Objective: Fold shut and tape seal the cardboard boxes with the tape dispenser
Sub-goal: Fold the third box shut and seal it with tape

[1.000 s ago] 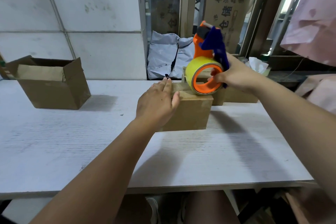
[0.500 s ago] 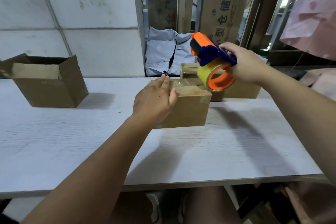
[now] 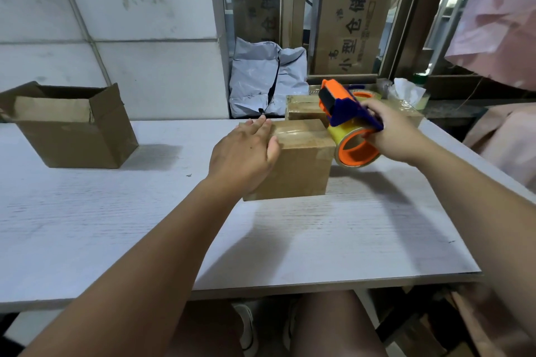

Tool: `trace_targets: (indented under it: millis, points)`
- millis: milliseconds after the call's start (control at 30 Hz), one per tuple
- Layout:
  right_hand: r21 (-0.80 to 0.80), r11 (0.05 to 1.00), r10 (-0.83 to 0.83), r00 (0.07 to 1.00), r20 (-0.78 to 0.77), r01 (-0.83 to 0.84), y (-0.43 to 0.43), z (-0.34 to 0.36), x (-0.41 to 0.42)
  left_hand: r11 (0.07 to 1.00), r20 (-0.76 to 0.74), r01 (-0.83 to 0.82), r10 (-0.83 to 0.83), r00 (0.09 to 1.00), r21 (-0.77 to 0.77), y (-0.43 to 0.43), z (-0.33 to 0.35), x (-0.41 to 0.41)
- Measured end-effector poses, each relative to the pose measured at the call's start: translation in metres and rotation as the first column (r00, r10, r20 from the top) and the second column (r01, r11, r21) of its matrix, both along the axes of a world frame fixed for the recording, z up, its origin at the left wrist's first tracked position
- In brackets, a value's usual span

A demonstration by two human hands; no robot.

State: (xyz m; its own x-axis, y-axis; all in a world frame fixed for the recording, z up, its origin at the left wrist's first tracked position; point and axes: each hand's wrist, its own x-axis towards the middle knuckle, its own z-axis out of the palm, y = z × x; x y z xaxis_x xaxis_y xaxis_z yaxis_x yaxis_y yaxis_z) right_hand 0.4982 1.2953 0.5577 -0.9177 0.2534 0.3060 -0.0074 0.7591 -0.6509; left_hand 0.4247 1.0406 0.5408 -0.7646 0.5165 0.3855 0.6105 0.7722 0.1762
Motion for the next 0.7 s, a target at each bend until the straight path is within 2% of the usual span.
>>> trace_targets:
  millis: [200,300,400,600,700]
  points:
    - [-0.187,0.981,-0.059,0.997,-0.053,0.048,-0.001,-0.024,-0.002,1.0,0.043,-0.002,0.002,0.999,-0.011,-0.001,0.002,0.002]
    - [-0.266,0.963,-0.066,0.996,-0.054,0.05,-0.006,-0.03,0.001,0.995,0.014,-0.046,0.047,0.999,-0.093,0.001,0.003,0.001]
    - [-0.301,0.953,-0.054,0.998,-0.042,0.039,-0.009,-0.035,0.002,0.982,-0.006,-0.107,0.107,0.994,-0.157,0.001,0.003,0.0]
    - [-0.382,0.923,-0.064,0.997,-0.04,0.044,-0.014,-0.037,0.006,0.979,0.097,-0.146,0.161,0.982,-0.145,0.0,0.007,0.008]
    - [-0.372,0.928,-0.021,0.999,-0.038,0.005,-0.026,-0.037,0.004,0.972,0.146,-0.177,0.199,0.969,-0.152,-0.013,0.01,0.005]
